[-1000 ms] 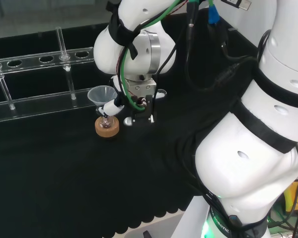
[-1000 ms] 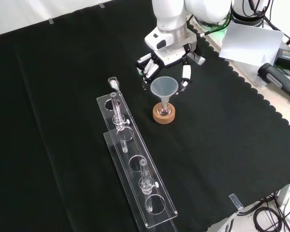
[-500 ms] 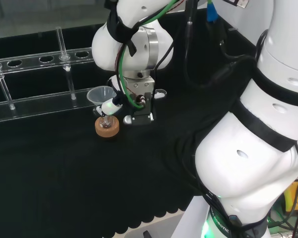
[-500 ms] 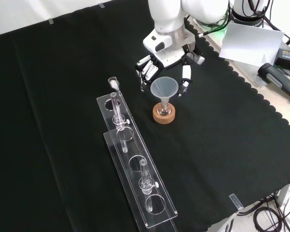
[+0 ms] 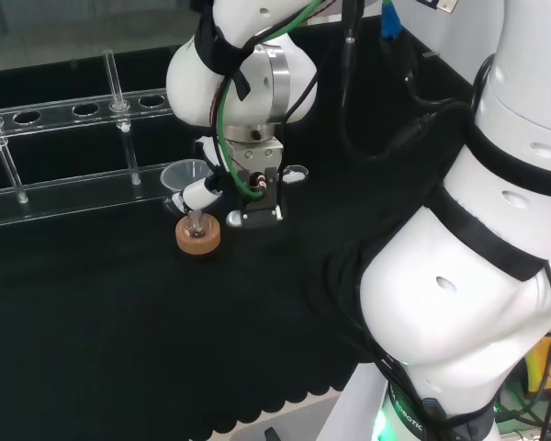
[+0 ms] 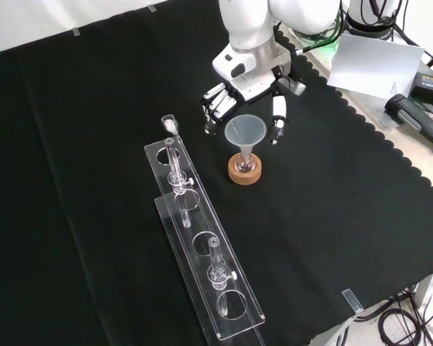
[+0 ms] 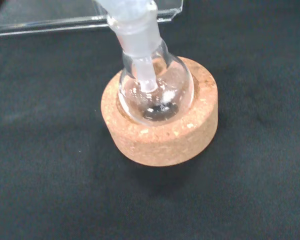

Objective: Place the funnel on the round-bottom flask.

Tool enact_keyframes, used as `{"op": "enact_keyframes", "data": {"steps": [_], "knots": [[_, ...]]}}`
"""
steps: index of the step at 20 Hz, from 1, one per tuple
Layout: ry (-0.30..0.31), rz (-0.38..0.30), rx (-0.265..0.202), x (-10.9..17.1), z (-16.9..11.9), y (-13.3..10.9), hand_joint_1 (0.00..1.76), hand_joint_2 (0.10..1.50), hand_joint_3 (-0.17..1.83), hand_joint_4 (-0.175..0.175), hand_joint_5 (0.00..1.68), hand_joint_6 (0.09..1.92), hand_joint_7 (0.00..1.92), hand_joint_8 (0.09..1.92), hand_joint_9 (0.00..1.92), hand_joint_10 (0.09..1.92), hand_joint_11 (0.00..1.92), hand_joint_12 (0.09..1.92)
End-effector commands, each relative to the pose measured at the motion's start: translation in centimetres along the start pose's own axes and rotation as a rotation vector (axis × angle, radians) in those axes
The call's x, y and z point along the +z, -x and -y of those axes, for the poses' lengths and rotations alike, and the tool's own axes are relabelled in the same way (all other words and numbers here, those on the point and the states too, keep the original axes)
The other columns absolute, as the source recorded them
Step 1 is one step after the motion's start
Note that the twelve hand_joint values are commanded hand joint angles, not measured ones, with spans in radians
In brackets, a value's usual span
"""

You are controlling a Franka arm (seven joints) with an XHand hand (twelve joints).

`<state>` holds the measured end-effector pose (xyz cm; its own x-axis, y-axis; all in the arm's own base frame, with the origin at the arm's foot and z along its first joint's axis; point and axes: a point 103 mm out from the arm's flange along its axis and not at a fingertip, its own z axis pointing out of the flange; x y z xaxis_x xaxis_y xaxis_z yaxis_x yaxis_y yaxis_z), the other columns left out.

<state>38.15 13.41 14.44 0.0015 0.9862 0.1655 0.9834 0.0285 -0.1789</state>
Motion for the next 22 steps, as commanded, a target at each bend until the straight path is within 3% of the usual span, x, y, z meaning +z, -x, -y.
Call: {"op": "enact_keyframes", "data": {"steps": [1,3,5,7,9,12,22], "knots": [[-0.109,0.017,-0.003,0.6,-0.2,0.3,0.39,0.57,0.15,-0.037,0.03,0.09,0.15,0.61,0.08,0.89,0.00,1.20],[-0.112,0.012,-0.009,0.5,-0.3,0.3,0.37,0.56,0.10,-0.030,0.01,0.09,0.04,0.58,0.02,0.81,0.00,1.15],[-0.136,-0.002,-0.015,0.4,-0.4,0.2,0.35,0.55,0.07,-0.019,0.00,0.09,0.01,0.44,0.00,0.57,0.00,1.08],[-0.151,-0.013,-0.024,0.3,-0.5,0.2,0.32,0.54,0.03,-0.001,0.00,0.09,0.00,0.19,0.00,0.24,0.00,0.86],[-0.162,-0.015,-0.030,0.0,-0.6,0.2,0.30,0.52,0.01,0.021,0.00,0.09,0.00,0.09,0.00,0.09,0.00,0.61],[-0.161,-0.004,-0.033,-0.8,-0.6,0.1,0.28,0.50,0.00,0.041,0.00,0.09,0.00,0.09,0.00,0.09,0.00,0.43],[-0.126,0.008,-0.042,-2.8,-0.5,0.1,0.26,0.49,0.00,0.048,0.00,0.09,0.00,0.09,0.00,0.09,0.00,0.39]]}}
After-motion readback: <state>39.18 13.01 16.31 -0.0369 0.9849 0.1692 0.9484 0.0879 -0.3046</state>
